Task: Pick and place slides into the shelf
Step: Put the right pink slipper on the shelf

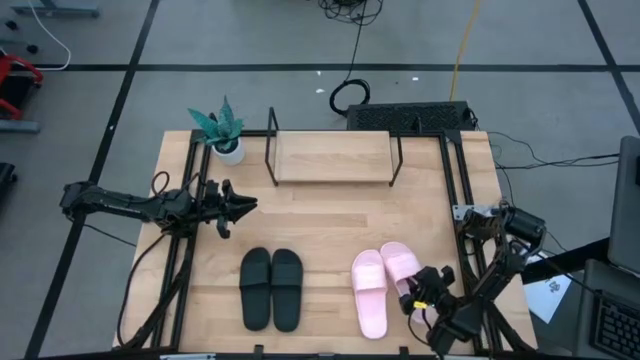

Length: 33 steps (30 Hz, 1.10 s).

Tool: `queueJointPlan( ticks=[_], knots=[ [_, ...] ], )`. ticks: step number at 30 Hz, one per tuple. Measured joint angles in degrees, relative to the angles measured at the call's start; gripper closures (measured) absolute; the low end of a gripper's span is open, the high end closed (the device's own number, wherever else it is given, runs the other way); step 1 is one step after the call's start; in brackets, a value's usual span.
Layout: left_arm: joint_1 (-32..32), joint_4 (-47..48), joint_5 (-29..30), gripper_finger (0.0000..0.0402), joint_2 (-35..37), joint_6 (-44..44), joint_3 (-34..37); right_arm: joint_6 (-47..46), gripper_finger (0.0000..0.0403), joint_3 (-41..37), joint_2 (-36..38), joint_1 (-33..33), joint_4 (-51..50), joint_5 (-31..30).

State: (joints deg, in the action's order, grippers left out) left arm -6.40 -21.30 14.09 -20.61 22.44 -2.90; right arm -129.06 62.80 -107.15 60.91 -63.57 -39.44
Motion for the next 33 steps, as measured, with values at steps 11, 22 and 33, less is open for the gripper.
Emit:
queueJointPlan(
  ticks=[11, 22, 33],
  knots=[
    [0.01, 0.00, 0.00, 0.0314, 0.01, -0.14, 0.00, 5.71, 0.0371, -2.57, 0.00, -3.11, 3.56, -4.47],
    [0.01, 0.00, 0.00, 0.0314, 0.01, -0.74, 0.00, 5.30, 0.0395, -1.28, 0.00, -1.94, 4.17, -7.10],
    [0.01, -0.02, -0.02, 0.0314, -0.01, -0.94, 0.00, 5.26, 0.0396, 0.16, 0.00, -1.56, 4.33, -8.54]
  ],
)
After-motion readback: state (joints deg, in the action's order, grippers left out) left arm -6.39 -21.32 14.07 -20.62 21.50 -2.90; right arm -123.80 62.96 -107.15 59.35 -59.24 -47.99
